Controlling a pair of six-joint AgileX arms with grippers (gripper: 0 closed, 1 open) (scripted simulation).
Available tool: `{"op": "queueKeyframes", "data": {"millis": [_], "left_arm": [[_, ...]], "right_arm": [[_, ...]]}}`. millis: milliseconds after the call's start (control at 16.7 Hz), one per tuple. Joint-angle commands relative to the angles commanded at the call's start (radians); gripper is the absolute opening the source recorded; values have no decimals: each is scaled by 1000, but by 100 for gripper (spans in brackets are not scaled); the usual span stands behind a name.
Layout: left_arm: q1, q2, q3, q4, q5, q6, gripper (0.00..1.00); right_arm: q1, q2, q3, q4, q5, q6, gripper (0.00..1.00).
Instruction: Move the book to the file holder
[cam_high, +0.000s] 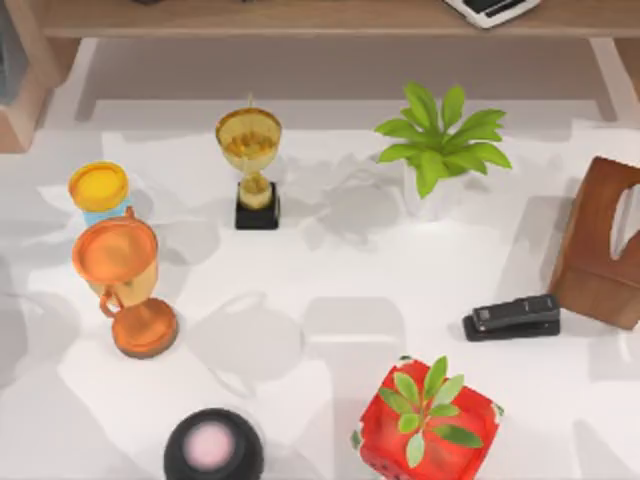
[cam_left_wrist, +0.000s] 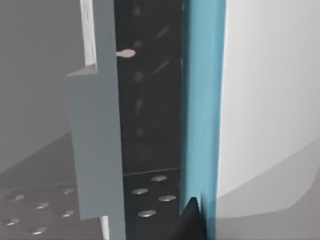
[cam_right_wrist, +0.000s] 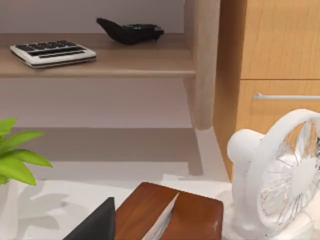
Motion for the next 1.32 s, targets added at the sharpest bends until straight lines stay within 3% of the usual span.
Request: {"op": "queueKeyframes", "data": {"millis": [420, 1200, 1320], "left_arm": [[-20, 60, 44, 9, -4, -1, 0], [-20, 60, 44, 9, -4, -1, 98], [-20, 60, 44, 9, -4, -1, 100]], "right_arm": [[0, 0, 0, 0, 0, 0, 100], [0, 0, 0, 0, 0, 0, 100], [0, 0, 0, 0, 0, 0, 100]]}}
